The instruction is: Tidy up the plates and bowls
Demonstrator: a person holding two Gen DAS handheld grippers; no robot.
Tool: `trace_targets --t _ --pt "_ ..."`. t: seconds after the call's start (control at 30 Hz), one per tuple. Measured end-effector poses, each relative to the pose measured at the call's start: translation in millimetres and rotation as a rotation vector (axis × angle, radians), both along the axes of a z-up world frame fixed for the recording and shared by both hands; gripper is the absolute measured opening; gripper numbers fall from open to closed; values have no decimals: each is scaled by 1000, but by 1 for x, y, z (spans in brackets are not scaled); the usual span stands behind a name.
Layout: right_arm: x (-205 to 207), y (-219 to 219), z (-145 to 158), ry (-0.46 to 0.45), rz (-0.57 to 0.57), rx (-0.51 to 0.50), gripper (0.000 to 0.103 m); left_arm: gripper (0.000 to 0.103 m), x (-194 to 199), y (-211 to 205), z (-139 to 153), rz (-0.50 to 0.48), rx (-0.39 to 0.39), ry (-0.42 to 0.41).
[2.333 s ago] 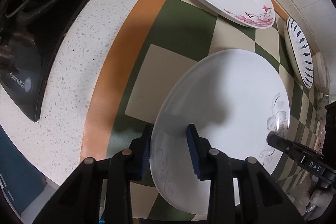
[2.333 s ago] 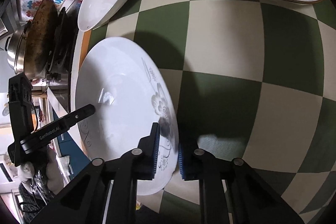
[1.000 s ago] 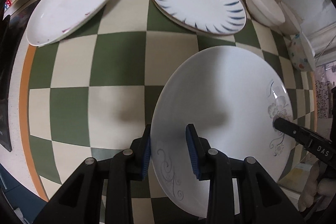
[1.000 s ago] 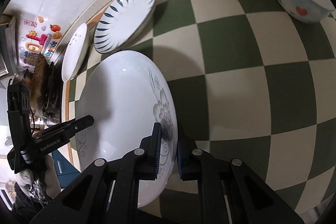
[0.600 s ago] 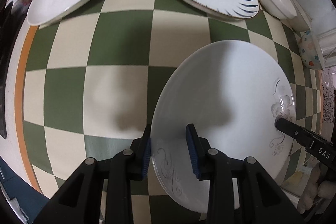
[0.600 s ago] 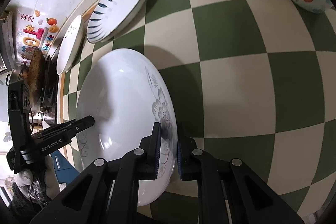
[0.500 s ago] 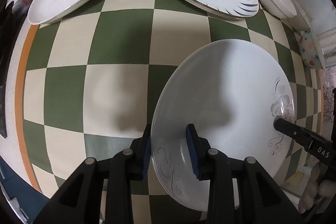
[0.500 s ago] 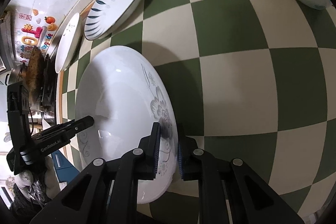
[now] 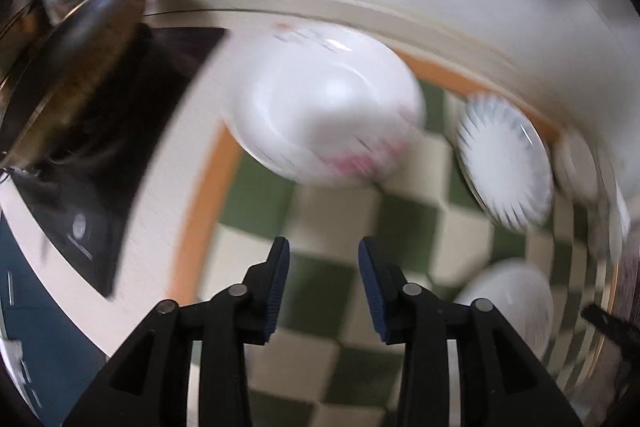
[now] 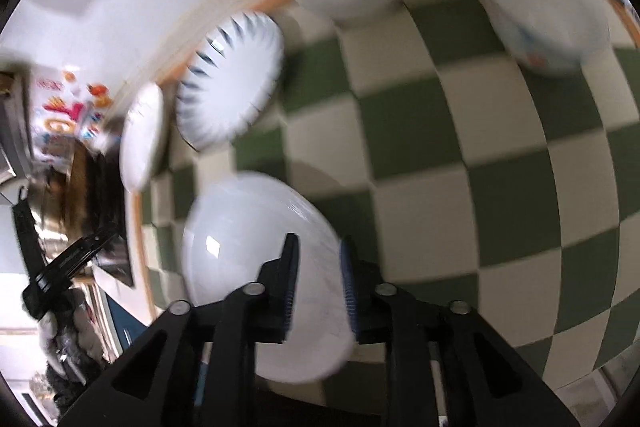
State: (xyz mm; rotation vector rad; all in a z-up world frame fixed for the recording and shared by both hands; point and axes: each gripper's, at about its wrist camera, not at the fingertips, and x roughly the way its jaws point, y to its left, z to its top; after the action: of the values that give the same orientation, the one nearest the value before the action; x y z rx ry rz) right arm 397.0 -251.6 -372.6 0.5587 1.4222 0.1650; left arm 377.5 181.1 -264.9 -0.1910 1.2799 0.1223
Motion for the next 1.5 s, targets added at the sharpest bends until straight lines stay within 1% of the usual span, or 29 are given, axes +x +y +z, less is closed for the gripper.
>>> trace_targets --t 0.07,0.1,0.23,0.27,0.33,0.4,0.5,0.63,0.77,0.8,0.83,0.9,0.97,1.17,1.33,1.5 --pt "21 25 13 -30 7 35 42 34 27 29 -10 63 -35 24" --pt "36 46 16 -40 29 67 44 34 36 39 -19 88 -48 34" --pt "103 140 12 -68 132 117 44 34 68 65 -43 143 -86 61" --pt "114 155 10 -73 144 117 44 34 74 62 -51 139 -80 64" --pt "151 201 -1 -76 187 129 44 34 88 69 -61 135 -63 75" --pt "179 233 -12 -76 219 99 44 34 99 73 -69 128 -54 90" --pt "215 262 -29 -59 246 38 44 34 112 78 -78 108 -32 101" --pt "244 280 -52 -23 243 24 44 34 123 80 -87 80 -34 119" --pt "261 285 -70 12 238 24 44 34 133 81 -97 62 -43 128" --pt "265 287 -75 16 237 29 43 32 134 82 -98 59 -51 123" --pt "268 286 -80 20 239 32 41 25 135 82 -98 51 -59 120" --pt "271 290 -86 26 246 41 23 22 136 82 -100 48 -44 121" --pt "273 293 -92 36 257 52 14 20 138 85 -103 46 -39 103" --pt "270 303 -89 -30 311 11 13 18 128 87 -100 63 -31 70" --pt "261 296 -85 -60 332 9 12 17 120 84 -92 60 -13 42" --pt "251 290 -75 -86 337 19 11 17 106 82 -78 53 -16 18"
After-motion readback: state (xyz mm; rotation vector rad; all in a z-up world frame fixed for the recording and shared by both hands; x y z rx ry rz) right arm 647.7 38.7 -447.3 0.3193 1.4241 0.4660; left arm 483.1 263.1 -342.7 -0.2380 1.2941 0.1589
